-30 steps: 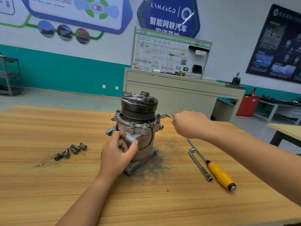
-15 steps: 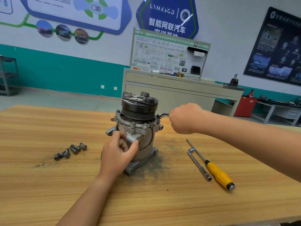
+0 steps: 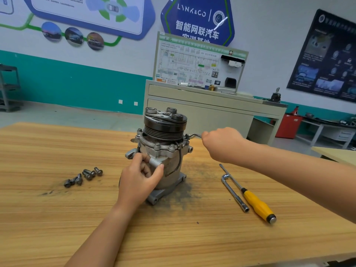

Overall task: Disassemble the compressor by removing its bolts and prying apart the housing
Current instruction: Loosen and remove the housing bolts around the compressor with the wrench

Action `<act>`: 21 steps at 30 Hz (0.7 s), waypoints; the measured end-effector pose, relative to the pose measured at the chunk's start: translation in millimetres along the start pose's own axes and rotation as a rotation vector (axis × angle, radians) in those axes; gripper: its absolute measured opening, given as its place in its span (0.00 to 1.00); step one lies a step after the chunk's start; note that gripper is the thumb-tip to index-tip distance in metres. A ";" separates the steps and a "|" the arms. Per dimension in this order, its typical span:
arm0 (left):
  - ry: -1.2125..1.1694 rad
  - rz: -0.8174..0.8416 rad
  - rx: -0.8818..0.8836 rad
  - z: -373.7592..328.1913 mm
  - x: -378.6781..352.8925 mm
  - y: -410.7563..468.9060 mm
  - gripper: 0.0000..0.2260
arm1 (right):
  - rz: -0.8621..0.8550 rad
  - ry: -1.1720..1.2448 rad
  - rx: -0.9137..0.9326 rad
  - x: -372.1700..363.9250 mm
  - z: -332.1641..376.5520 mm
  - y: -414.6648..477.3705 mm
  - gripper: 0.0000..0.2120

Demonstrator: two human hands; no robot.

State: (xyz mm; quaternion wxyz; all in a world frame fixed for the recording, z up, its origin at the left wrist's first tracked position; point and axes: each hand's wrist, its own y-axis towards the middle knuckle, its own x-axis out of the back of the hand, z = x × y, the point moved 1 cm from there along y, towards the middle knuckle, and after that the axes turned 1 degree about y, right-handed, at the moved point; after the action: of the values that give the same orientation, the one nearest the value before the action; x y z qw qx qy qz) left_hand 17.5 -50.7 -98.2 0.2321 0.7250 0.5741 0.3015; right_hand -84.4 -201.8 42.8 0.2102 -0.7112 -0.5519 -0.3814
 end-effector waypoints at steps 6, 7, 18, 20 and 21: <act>0.002 -0.014 -0.003 -0.2 -0.4 -0.6 0.10 | -0.050 -0.108 0.076 3.5 -1.4 0.4 0.08; 0.004 -0.018 -0.006 -0.4 -0.7 -0.6 0.10 | -0.058 -0.108 0.087 3.3 -2.3 0.6 0.08; 0.001 -0.016 -0.008 0.1 -1.0 -0.3 0.10 | -0.063 -0.006 0.045 -1.5 -5.2 8.4 0.09; -0.005 -0.013 -0.010 -0.4 -1.2 -0.4 0.10 | -0.062 -0.011 0.056 -4.5 -5.7 7.9 0.09; -0.007 -0.012 -0.010 -0.6 -1.4 -0.5 0.10 | -0.059 -0.023 0.066 -5.6 -7.5 8.7 0.10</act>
State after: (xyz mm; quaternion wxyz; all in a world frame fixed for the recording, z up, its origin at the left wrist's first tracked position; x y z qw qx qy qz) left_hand 16.5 -51.9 -98.4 0.2397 0.7214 0.5761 0.3003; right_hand -79.0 -213.3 44.2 0.2162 -0.6916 -0.5872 -0.3607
